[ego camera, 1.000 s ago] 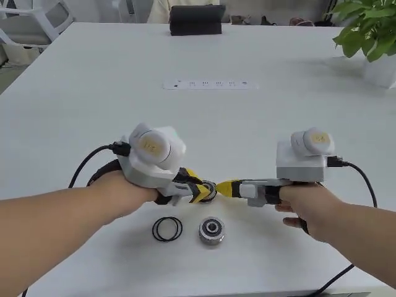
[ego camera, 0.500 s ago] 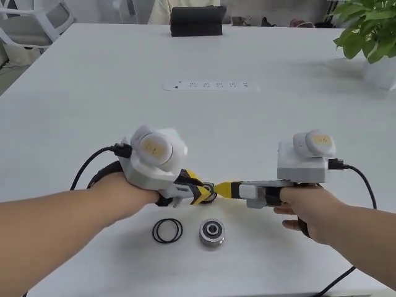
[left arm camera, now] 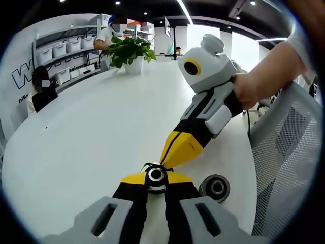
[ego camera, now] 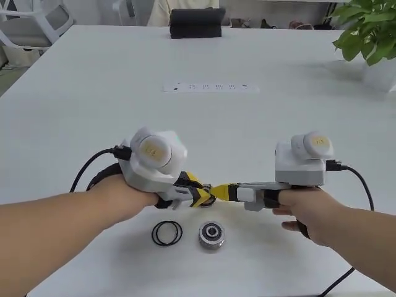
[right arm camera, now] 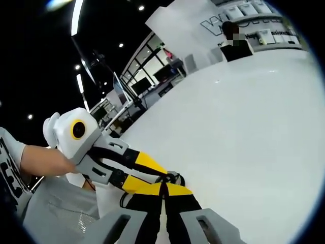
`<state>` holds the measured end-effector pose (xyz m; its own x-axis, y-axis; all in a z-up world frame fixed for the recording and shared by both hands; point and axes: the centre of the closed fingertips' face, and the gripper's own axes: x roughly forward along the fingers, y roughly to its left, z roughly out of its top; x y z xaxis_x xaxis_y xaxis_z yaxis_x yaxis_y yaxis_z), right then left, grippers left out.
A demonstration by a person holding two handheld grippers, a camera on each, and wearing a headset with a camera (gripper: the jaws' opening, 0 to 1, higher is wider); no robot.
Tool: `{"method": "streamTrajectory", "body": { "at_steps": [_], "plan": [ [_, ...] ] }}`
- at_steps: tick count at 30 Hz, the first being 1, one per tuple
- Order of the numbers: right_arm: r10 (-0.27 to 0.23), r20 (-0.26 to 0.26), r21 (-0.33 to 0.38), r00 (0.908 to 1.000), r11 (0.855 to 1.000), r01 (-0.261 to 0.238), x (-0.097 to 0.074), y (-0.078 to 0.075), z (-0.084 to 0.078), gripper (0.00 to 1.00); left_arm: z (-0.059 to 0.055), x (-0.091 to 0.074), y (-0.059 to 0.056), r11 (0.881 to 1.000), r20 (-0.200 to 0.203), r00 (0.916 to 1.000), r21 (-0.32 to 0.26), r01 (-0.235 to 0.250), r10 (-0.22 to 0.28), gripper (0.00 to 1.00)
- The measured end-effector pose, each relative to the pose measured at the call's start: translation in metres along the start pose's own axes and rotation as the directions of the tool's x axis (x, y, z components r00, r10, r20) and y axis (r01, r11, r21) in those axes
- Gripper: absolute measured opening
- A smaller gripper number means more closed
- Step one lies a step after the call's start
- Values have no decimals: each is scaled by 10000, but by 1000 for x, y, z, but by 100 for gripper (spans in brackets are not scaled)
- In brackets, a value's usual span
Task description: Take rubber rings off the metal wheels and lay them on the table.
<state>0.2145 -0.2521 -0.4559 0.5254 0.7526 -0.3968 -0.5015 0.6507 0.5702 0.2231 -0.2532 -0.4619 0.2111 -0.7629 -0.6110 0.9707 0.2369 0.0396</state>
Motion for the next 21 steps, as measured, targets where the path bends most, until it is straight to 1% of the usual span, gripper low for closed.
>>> {"method": "streamTrajectory", "body": {
  "at_steps": [7,8,9,10,11,13,15,21],
  "plan": [
    [180,61,-1,9998,9998,-180,0,0,1,0,0,0,-1,10000,8,10000,12,26,-26,7],
    [708,140,29,9974,9975,-708,0,8,2,0,1,0,-1,10000,13,10000,10,20,-20,7],
    [516,137,243,9986,9984,-519,0,6,2,0,1,0,-1,10000,14,10000,13,12,-12,7],
    [399,55,-225,9992,9990,-398,1,5,1,0,1,0,-1,10000,20,10000,6,11,-11,7],
    [476,52,-153,9989,9988,-475,1,6,2,0,1,0,-1,10000,33,10000,9,12,-12,7],
    [507,67,-10,9987,9987,-507,-1,4,2,0,1,0,-1,10000,39,10000,-15,7,-7,7],
    [556,119,44,9984,9984,-556,-2,5,2,0,1,0,-1,10000,36,10000,-16,-5,5,7],
    [772,147,235,9969,9967,-775,-3,15,0,0,1,-1,-1,10000,44,10000,-41,-22,22,7]
  ]
}}
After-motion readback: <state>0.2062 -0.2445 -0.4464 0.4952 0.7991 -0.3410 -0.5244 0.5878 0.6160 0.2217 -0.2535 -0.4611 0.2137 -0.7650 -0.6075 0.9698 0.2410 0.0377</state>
